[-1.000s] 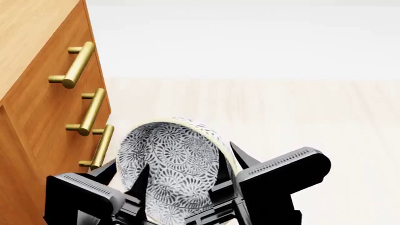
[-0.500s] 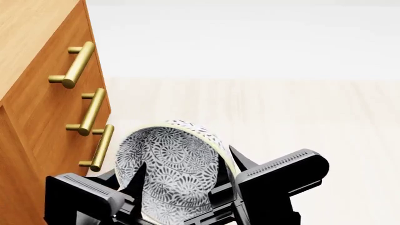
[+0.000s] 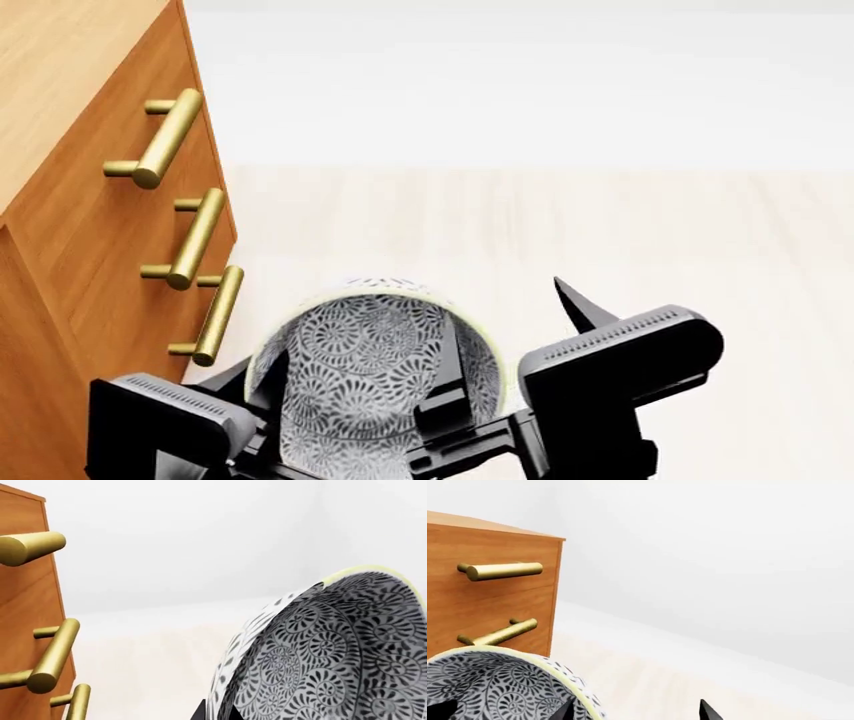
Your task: Put the bowl on top of the cabinet.
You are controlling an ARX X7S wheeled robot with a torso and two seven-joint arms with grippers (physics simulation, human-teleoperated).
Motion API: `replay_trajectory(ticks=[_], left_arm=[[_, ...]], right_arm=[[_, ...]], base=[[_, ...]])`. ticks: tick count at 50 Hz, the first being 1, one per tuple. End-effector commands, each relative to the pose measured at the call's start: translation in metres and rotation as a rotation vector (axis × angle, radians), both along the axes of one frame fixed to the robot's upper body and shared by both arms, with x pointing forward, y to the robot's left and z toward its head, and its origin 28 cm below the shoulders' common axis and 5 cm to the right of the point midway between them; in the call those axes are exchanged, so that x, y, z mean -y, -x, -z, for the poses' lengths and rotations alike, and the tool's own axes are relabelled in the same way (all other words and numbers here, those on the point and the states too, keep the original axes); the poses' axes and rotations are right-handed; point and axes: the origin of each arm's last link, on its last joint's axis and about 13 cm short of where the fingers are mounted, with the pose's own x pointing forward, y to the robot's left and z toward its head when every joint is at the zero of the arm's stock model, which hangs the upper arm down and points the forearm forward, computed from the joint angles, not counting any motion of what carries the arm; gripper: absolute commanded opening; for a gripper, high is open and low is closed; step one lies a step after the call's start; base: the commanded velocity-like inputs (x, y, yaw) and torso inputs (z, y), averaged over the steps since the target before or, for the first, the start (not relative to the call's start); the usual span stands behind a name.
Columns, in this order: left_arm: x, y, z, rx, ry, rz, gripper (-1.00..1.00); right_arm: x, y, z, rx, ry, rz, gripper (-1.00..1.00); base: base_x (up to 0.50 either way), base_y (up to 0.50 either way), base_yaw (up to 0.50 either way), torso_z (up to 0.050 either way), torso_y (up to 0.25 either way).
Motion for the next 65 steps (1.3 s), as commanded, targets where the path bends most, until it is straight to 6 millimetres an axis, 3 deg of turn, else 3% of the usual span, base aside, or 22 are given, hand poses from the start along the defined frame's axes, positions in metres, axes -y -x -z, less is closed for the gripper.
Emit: replay_trajectory(ticks=[1, 30, 31, 34, 47, 52, 55, 65], left_arm=[[-0.002, -0.002, 0.001, 0.001, 0.006, -0.01, -1.0], [0.009, -0.017, -0.015, 0.021, -0.033, 0.023, -1.0], [0.016, -0.033, -0.02, -0.014, -0.057, 0.055, -1.0], [0.017, -0.04, -0.024, -0.026, -0.076, 0.047, -1.0], [0.023, -0.039, -0.052, 0.018, -0.261, -0.042, -1.0], [0.026, -0.044, -0.066, 0.062, -0.346, -0.077, -1.0], [0.028, -0.053, -0.091, 0.111, -0.368, -0.065, -1.0], [0.033, -0.054, -0.118, 0.11, -0.46, -0.108, -1.0]], right_arm=[[0.002, -0.001, 0.0, 0.004, 0.001, 0.013, 1.0], [0.013, 0.005, 0.012, -0.008, -0.101, 0.012, 1.0], [0.02, 0.019, 0.026, 0.013, -0.176, 0.002, 1.0], [0.024, 0.023, 0.031, 0.026, -0.228, -0.004, 1.0], [0.039, 0.045, 0.056, 0.09, -0.465, 0.038, 1.0], [0.048, 0.053, 0.077, 0.096, -0.589, 0.086, 1.0], [0.052, 0.05, 0.095, 0.076, -0.613, 0.145, 1.0], [0.054, 0.046, 0.092, 0.069, -0.633, 0.13, 1.0]], base=[[0.0, 0.0, 0.0, 0.0, 0.0], [0.0, 0.0, 0.0, 0.0, 0.0], [0.0, 0.0, 0.0, 0.0, 0.0], [0.0, 0.0, 0.0, 0.0, 0.0], [0.0, 0.0, 0.0, 0.001, 0.001], [0.0, 0.0, 0.0, 0.0, 0.0], [0.0, 0.0, 0.0, 0.0, 0.0], [0.0, 0.0, 0.0, 0.0, 0.001]])
